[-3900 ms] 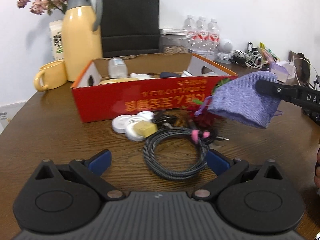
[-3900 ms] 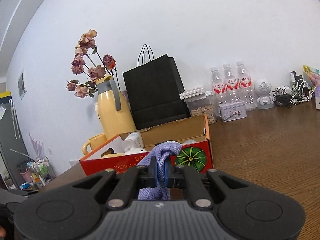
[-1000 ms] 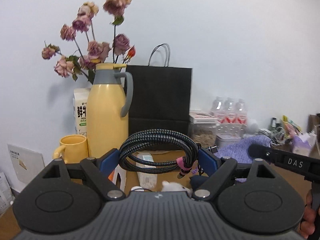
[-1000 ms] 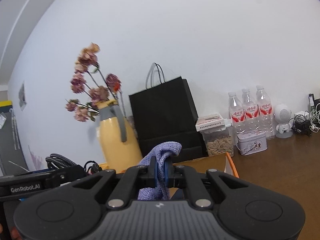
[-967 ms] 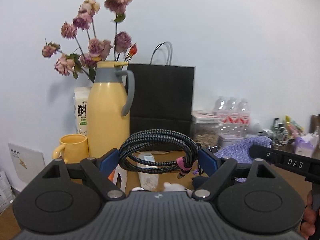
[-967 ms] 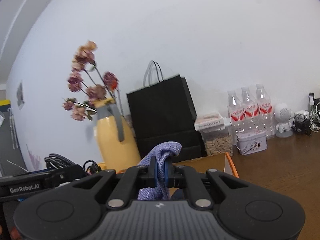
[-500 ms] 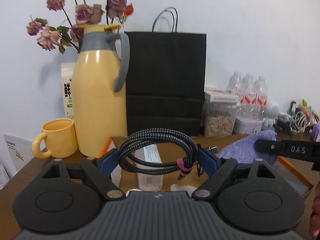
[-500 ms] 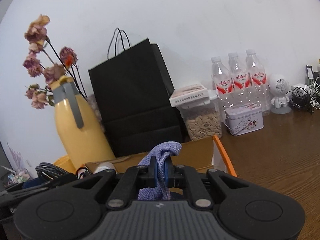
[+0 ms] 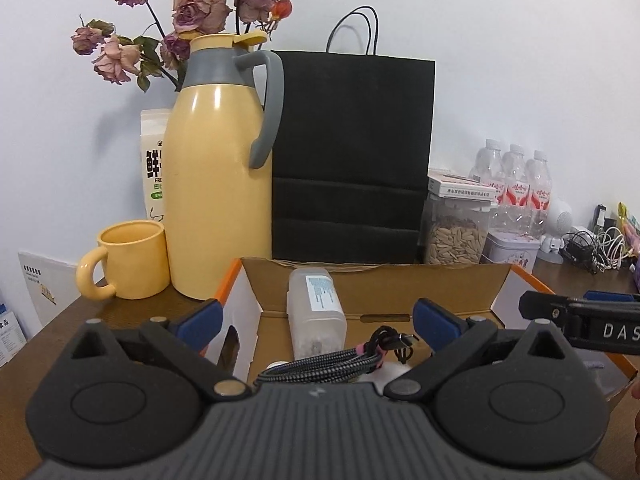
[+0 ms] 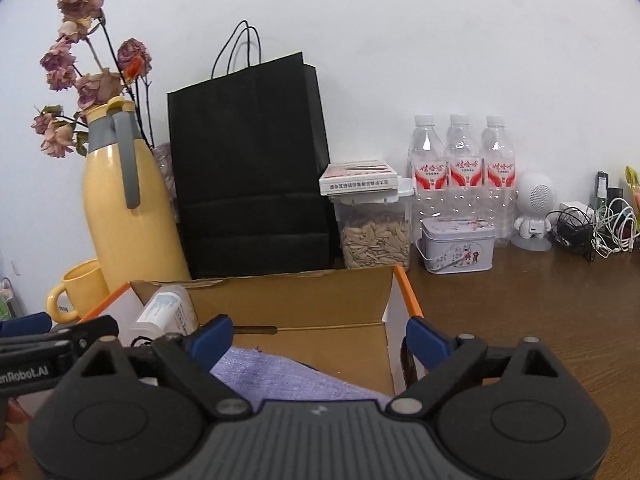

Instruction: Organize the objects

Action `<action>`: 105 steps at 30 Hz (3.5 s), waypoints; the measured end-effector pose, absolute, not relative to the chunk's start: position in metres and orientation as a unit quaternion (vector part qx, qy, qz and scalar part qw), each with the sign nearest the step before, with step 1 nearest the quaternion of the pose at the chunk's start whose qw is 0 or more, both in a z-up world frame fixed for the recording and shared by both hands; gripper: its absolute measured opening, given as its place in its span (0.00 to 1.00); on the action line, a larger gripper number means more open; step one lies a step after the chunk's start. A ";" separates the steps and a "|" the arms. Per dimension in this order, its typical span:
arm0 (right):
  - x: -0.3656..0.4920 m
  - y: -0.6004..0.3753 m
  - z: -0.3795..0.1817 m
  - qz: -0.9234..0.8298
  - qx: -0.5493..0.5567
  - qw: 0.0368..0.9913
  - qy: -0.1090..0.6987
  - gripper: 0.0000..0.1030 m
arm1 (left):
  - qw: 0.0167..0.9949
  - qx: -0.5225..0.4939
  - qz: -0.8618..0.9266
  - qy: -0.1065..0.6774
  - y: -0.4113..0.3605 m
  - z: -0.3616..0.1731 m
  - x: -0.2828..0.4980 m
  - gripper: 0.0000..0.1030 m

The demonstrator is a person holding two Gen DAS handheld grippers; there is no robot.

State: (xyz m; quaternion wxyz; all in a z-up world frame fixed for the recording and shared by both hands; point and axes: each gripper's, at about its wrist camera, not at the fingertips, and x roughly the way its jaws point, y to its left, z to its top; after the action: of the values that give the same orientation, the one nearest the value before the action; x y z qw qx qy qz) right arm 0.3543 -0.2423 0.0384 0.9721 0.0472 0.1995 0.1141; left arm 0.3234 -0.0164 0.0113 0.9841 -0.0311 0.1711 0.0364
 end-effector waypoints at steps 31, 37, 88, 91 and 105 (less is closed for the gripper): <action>0.209 -0.231 0.032 0.157 -0.037 0.965 0.207 1.00 | 0.978 -0.017 0.028 0.204 -0.001 -0.004 0.187 1.00; 0.183 -0.224 0.019 0.177 -0.060 0.954 0.234 1.00 | 0.974 -0.009 0.021 0.225 0.000 -0.012 0.172 1.00; 0.160 -0.222 0.009 0.178 -0.030 0.968 0.174 0.04 | 0.969 0.051 -0.051 0.237 -0.046 -0.027 0.177 0.47; 0.160 -0.224 0.009 0.180 -0.026 0.968 0.172 0.04 | 0.967 0.069 -0.060 0.238 -0.055 -0.028 0.180 0.41; 0.153 -0.222 0.010 0.193 -0.028 0.967 0.164 0.04 | 0.961 0.036 -0.056 0.267 -0.051 -0.038 0.197 0.27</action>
State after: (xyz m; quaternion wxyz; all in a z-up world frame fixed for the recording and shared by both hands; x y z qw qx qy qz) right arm 0.1532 -0.2219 0.0096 0.9671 -0.0284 0.1635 0.1930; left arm 0.1972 -0.0509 -0.0381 0.9614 0.0363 0.2669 -0.0563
